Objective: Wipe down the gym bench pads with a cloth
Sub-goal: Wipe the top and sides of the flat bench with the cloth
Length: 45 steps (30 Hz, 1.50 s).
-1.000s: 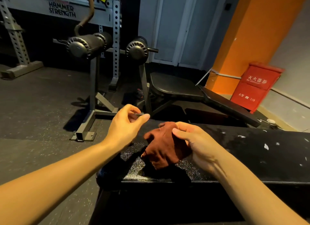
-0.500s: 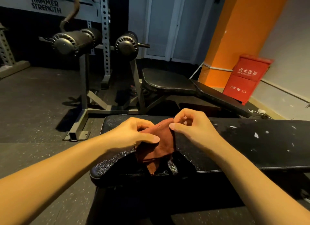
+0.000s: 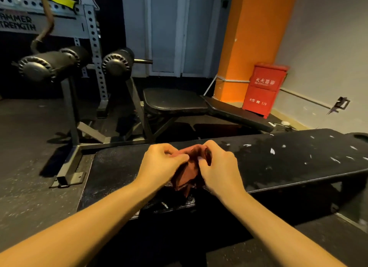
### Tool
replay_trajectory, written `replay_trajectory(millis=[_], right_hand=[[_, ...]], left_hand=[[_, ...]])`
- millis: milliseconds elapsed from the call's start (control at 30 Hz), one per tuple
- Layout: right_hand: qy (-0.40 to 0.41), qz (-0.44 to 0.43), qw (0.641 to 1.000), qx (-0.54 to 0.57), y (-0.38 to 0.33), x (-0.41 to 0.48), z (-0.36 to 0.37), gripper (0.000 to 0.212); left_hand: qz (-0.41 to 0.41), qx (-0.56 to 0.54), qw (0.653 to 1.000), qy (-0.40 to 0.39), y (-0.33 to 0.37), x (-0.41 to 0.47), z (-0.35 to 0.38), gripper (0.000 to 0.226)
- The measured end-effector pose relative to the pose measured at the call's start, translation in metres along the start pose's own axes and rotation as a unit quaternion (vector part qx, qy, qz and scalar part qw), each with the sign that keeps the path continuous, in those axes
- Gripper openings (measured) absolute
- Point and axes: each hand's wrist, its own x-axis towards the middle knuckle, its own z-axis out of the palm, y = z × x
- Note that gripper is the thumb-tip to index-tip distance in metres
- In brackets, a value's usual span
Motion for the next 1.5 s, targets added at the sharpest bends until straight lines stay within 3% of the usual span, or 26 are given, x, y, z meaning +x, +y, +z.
replay_trajectory(millis=[100, 200, 300, 400, 467, 533, 600, 667, 767, 833, 933, 1067, 1167, 1267, 1333, 1433, 1500], right_hand=[[0.019, 0.018, 0.999, 0.017, 0.016, -0.001, -0.01, 0.007], [-0.047, 0.055, 0.992, 0.099, 0.02, -0.006, -0.017, 0.025], [-0.079, 0.082, 0.978, 0.173, 0.023, -0.002, -0.027, 0.043], [-0.042, 0.075, 0.981, 0.173, 0.028, 0.011, -0.024, 0.029], [-0.039, 0.064, 0.986, 0.151, 0.031, 0.023, -0.018, 0.01], [-0.061, 0.065, 0.991, 0.1, 0.039, 0.041, -0.014, 0.016], [-0.094, 0.087, 0.991, 0.026, 0.049, 0.061, -0.005, 0.02], [-0.115, 0.097, 0.986, -0.075, 0.057, 0.075, 0.019, 0.024], [-0.098, 0.079, 0.973, -0.193, 0.045, 0.078, 0.072, 0.02], [-0.082, 0.057, 0.982, -0.161, 0.015, 0.078, 0.112, 0.021], [-0.118, -0.034, 0.986, -0.115, -0.048, 0.066, 0.168, 0.025], [-0.175, -0.167, 0.953, -0.183, -0.066, 0.039, 0.176, 0.028], [-0.104, -0.083, 0.959, -0.249, 0.005, 0.057, 0.131, 0.026], [-0.019, 0.088, 0.96, -0.267, 0.073, 0.1, 0.096, 0.027], [0.003, 0.126, 0.962, -0.24, 0.065, 0.121, 0.113, 0.024], [-0.037, 0.034, 0.982, -0.183, -0.01, 0.121, 0.181, 0.023], [-0.117, -0.109, 0.978, -0.13, -0.067, 0.096, 0.218, 0.026]], left_hand=[[-0.096, -0.107, 0.989, -0.043, 0.016, 0.004, 0.027, 0.013], [-0.149, -0.141, 0.977, -0.058, 0.034, 0.009, 0.04, 0.021], [-0.206, -0.217, 0.942, -0.151, 0.055, 0.014, 0.034, 0.032], [-0.192, -0.19, 0.932, -0.243, 0.05, 0.022, 0.024, 0.042], [-0.152, -0.141, 0.957, -0.205, 0.037, 0.029, 0.019, 0.043], [-0.108, -0.082, 0.981, -0.138, 0.018, 0.034, 0.005, 0.032], [-0.037, 0.094, 0.99, -0.098, -0.012, 0.034, -0.022, 0.022], [0.003, 0.265, 0.959, -0.1, -0.044, 0.026, -0.049, 0.014], [0.034, 0.401, 0.911, -0.094, -0.08, 0.019, -0.072, 0.014], [0.039, 0.408, 0.909, -0.069, -0.094, 0.022, -0.082, 0.016], [0.008, 0.357, 0.934, 0.013, -0.103, 0.029, -0.093, 0.025], [-0.031, 0.247, 0.964, 0.095, -0.102, 0.039, -0.104, 0.022], [-0.005, 0.277, 0.96, 0.033, -0.103, 0.047, -0.101, 0.018], [0.023, 0.384, 0.923, -0.026, -0.113, 0.046, -0.098, 0.051], [0.018, 0.397, 0.917, -0.028, -0.126, 0.046, -0.104, 0.068], [-0.041, 0.335, 0.941, 0.024, -0.146, 0.055, -0.119, 0.06], [-0.074, 0.28, 0.954, 0.083, -0.153, 0.065, -0.129, 0.05]])
